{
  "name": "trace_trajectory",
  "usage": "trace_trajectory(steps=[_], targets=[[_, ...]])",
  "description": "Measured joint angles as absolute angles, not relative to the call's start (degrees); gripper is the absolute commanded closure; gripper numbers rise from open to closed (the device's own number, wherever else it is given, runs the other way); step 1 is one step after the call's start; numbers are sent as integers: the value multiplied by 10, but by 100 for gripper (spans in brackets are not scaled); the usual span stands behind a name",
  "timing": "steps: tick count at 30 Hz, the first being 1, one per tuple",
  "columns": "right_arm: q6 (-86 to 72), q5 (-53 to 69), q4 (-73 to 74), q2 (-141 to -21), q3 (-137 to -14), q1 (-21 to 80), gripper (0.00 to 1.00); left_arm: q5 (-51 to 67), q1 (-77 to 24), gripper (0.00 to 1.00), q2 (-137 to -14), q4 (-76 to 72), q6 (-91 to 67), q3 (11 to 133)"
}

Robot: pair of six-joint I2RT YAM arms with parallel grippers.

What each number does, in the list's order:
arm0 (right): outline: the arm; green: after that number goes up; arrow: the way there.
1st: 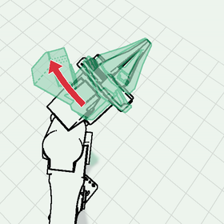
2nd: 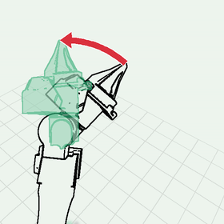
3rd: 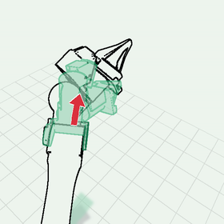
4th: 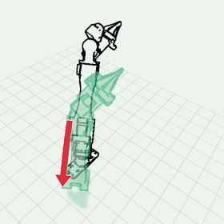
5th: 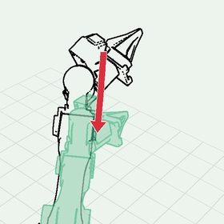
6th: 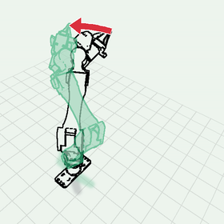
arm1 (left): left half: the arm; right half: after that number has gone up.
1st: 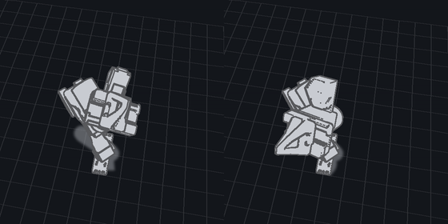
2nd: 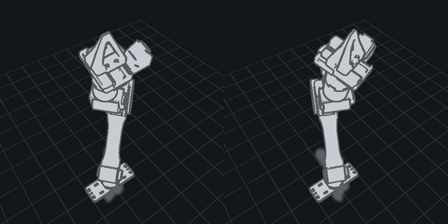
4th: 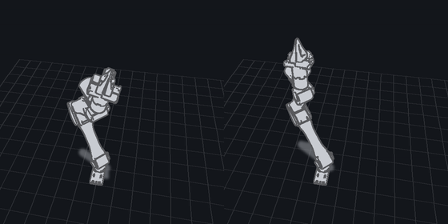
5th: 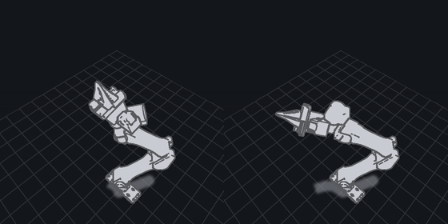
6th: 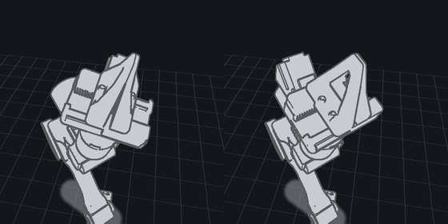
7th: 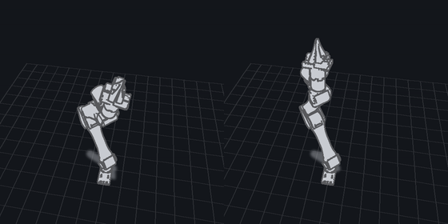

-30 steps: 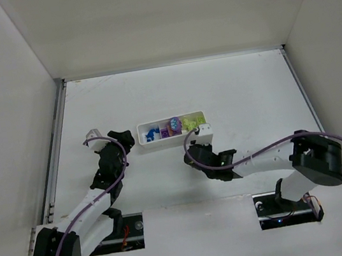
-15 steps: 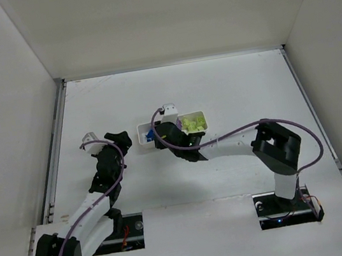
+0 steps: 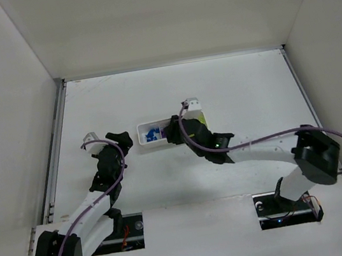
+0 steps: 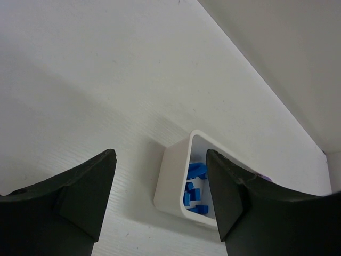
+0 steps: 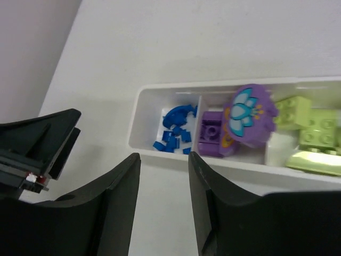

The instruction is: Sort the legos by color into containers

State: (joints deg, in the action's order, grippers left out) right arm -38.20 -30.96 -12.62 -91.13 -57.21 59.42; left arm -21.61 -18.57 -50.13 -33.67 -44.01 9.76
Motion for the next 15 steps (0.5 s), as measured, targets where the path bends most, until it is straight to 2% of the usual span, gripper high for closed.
trace_trajectory(steps=[3,4,8,10,12,15], targets=[[-386,-339,-146,-818,-476,597,64,-216,-185,21,-503,-336,-440,98],[-389,-349,-149,-785,-440,598,68,-217,-185,0,-503,-337,-440,98],[-409,-381,-128,-639,-296,596,80,-218,-185,0,-505,-337,-441,98],[-425,-389,-109,-566,-242,580,81,-220,-185,0,-505,-338,-441,98],[-442,-396,-89,-503,-203,554,80,-220,-184,0,-505,-337,-441,98],[-461,-401,-65,-445,-164,515,67,-222,-182,0,-504,-336,-441,98]])
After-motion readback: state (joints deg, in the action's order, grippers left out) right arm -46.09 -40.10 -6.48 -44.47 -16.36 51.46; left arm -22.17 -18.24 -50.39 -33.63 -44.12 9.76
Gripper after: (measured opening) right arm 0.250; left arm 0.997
